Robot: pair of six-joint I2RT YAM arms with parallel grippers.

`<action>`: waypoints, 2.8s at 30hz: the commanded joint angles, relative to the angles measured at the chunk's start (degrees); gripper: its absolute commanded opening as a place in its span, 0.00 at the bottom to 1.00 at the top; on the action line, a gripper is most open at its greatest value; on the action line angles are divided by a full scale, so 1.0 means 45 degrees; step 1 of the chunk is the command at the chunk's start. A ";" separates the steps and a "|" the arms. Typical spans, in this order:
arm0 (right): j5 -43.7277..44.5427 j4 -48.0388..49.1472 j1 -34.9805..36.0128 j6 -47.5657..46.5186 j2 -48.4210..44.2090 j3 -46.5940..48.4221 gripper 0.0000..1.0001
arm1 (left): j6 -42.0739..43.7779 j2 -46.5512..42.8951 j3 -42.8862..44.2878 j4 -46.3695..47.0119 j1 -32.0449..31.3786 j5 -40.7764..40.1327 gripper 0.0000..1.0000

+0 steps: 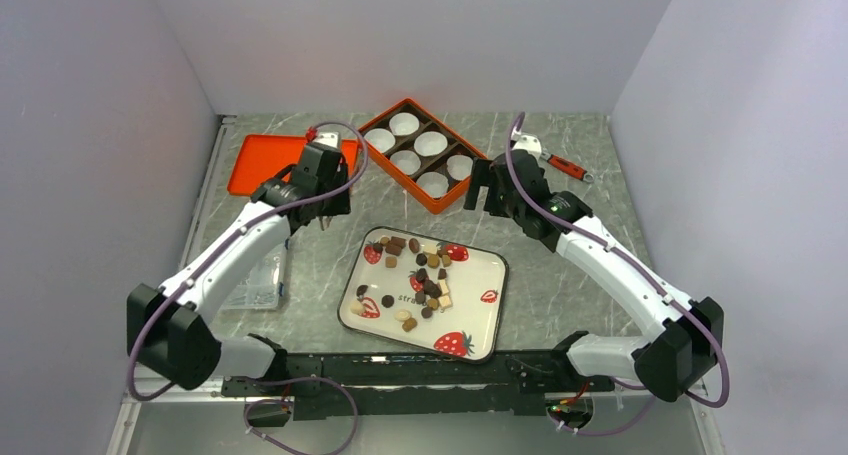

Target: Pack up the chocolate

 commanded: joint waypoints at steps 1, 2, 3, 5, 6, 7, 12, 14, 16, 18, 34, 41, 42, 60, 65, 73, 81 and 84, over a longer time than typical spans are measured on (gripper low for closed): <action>-0.0313 0.0312 -0.0272 -0.0268 0.0169 0.0659 1.00 | 0.0872 -0.1510 0.0375 -0.0681 -0.0406 0.1563 0.51; -0.0362 0.0318 -0.0330 -0.0290 0.0210 0.0705 1.00 | 0.0902 -0.1713 0.0398 -0.0906 -0.0463 0.1754 0.51; -0.0414 0.0344 -0.0398 -0.0288 0.0274 0.0764 1.00 | 0.0955 -0.1907 0.0370 -0.1117 -0.0553 0.2015 0.50; -0.0523 0.0393 -0.0474 -0.0303 0.0390 0.0844 1.00 | 0.1087 -0.2374 0.0166 -0.1335 -0.0792 0.2322 0.50; -0.0567 0.0431 -0.0499 -0.0307 0.0452 0.0876 1.00 | 0.1124 -0.2668 0.0026 -0.1410 -0.0916 0.2435 0.51; -0.0594 0.0438 -0.0520 -0.0317 0.0517 0.0914 1.00 | 0.1177 -0.2937 -0.0143 -0.1442 -0.1032 0.2591 0.51; -0.0601 0.0403 -0.0612 -0.0413 0.0675 0.1103 1.00 | 0.1390 -0.4246 -0.0788 -0.1920 -0.1412 0.3387 0.50; -0.0582 0.0364 -0.0638 -0.0472 0.0729 0.1136 1.00 | 0.1542 -0.4790 -0.1052 -0.2134 -0.1590 0.3718 0.50; -0.0566 0.0326 -0.0660 -0.0502 0.0763 0.1155 1.00 | 0.1671 -0.5145 -0.1264 -0.2359 -0.1745 0.4096 0.49; -0.0576 0.0286 -0.0681 -0.0503 0.0807 0.1176 1.00 | 0.1805 -0.5481 -0.1451 -0.2496 -0.1933 0.4449 0.49; -0.0523 0.0112 -0.0847 -0.0498 0.0498 0.0779 1.00 | 0.2235 -0.6201 -0.2452 -0.3975 -0.4341 0.4943 0.45; -0.0532 0.0049 -0.0939 -0.0504 0.0310 0.0592 1.00 | 0.1967 -0.5572 -0.2316 -0.4358 -0.5175 0.4245 0.43; -0.0541 0.0066 -0.0936 -0.0493 0.0269 0.0549 1.00 | 0.1817 -0.5468 -0.2335 -0.4266 -0.5300 0.4150 0.43; -0.0999 0.0319 -0.1130 -0.0498 -0.0137 -0.0101 1.00 | 0.0733 -0.3525 -0.2285 -0.3610 -0.6736 0.2560 0.41; -0.1069 0.0323 -0.1189 -0.0576 -0.0238 -0.0189 1.00 | 0.0807 -0.3082 -0.2201 -0.3389 -0.6929 0.2493 0.40; -0.1157 0.0371 -0.1335 -0.0649 -0.0366 -0.0393 1.00 | 0.1070 -0.2475 -0.2013 -0.3288 -0.7224 0.2621 0.40; -0.1279 0.0381 -0.1441 -0.0669 -0.0502 -0.0521 1.00 | 0.1144 -0.1903 -0.1830 -0.3201 -0.7335 0.2172 0.40; -0.1323 0.0351 -0.1468 -0.0676 -0.0549 -0.0523 1.00 | 0.1171 -0.1736 -0.1656 -0.3243 -0.7357 0.2092 0.39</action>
